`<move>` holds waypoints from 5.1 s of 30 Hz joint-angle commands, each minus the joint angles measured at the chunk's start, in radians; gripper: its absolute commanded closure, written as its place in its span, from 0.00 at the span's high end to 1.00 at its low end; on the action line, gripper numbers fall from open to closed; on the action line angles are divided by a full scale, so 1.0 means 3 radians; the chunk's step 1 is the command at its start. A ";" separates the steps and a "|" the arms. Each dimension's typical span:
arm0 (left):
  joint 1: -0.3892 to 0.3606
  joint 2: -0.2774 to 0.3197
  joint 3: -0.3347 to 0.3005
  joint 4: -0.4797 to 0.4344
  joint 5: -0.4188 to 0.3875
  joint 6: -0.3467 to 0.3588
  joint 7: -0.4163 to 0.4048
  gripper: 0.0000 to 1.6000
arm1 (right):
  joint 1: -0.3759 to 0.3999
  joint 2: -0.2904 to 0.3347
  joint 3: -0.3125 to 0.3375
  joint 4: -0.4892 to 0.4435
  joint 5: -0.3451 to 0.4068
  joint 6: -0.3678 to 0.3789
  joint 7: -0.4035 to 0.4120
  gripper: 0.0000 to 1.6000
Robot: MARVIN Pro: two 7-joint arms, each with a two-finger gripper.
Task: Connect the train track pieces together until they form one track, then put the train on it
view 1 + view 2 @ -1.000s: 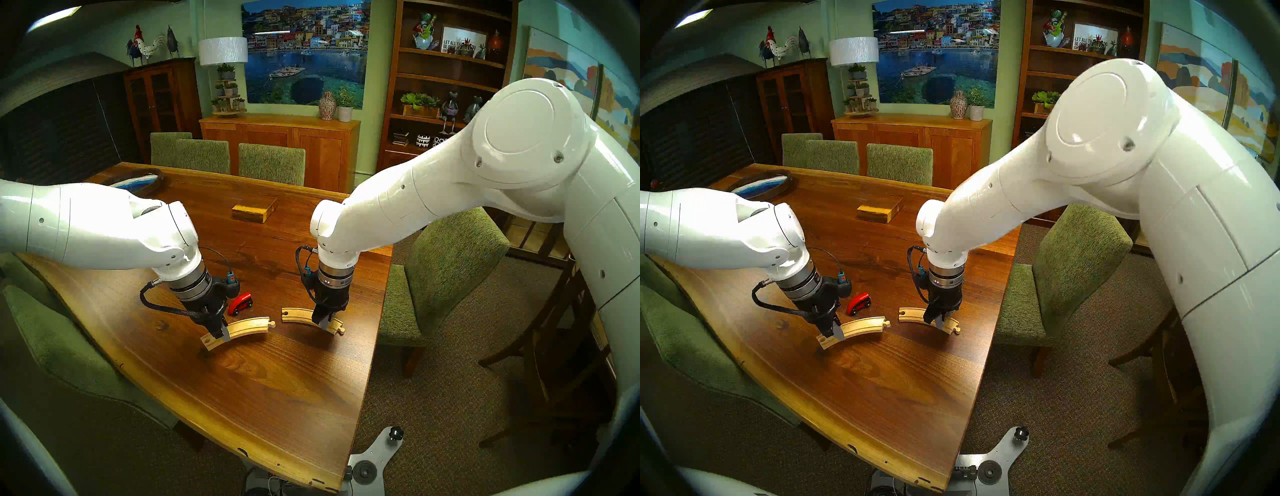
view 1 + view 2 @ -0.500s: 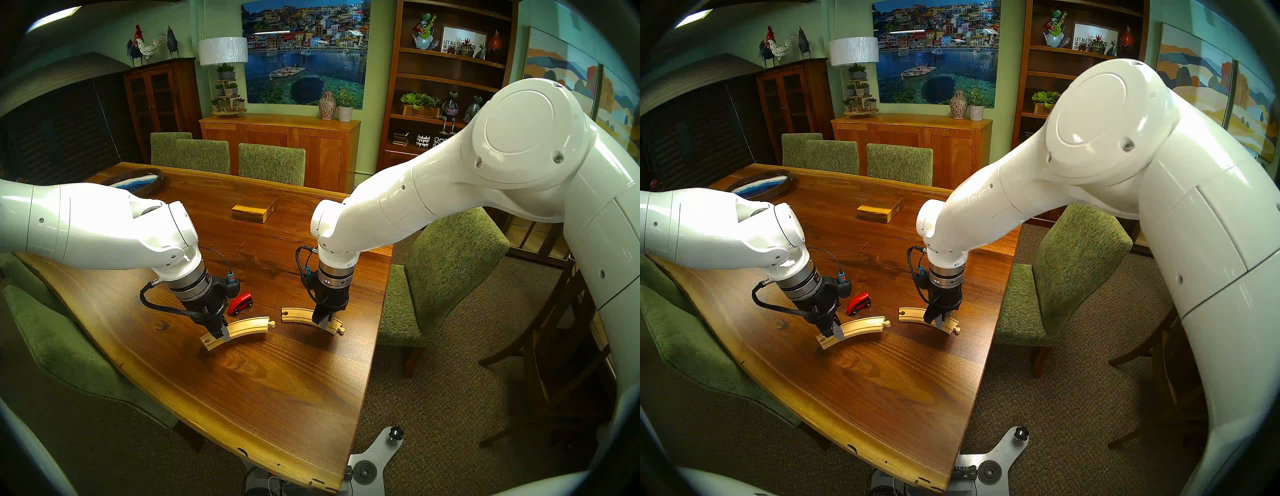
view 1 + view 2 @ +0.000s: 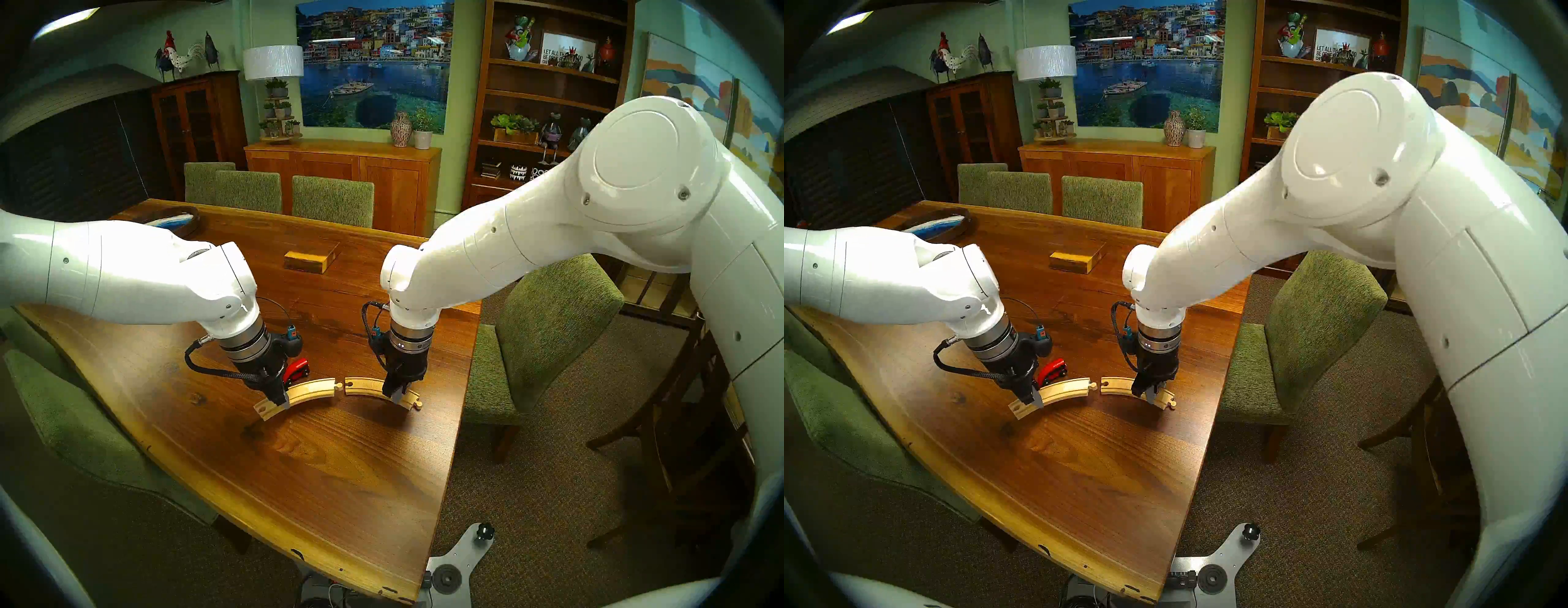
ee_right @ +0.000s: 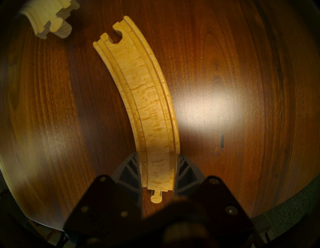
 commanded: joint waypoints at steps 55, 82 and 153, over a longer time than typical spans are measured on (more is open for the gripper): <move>0.0348 -0.0414 -0.0285 0.0395 -0.0441 0.0154 0.0388 0.00 | 0.0032 0.0008 0.0007 0.0022 0.0014 0.0005 -0.0014 0.00; 0.0365 -0.0490 -0.0297 0.0398 -0.0460 0.0211 0.0389 0.00 | 0.0033 0.0008 0.0007 0.0022 0.0015 0.0005 -0.0014 0.00; 0.0130 -0.0116 -0.0451 0.0453 -0.0213 0.0055 0.0106 1.00 | 0.0032 0.0008 0.0006 0.0021 0.0014 0.0004 -0.0013 0.00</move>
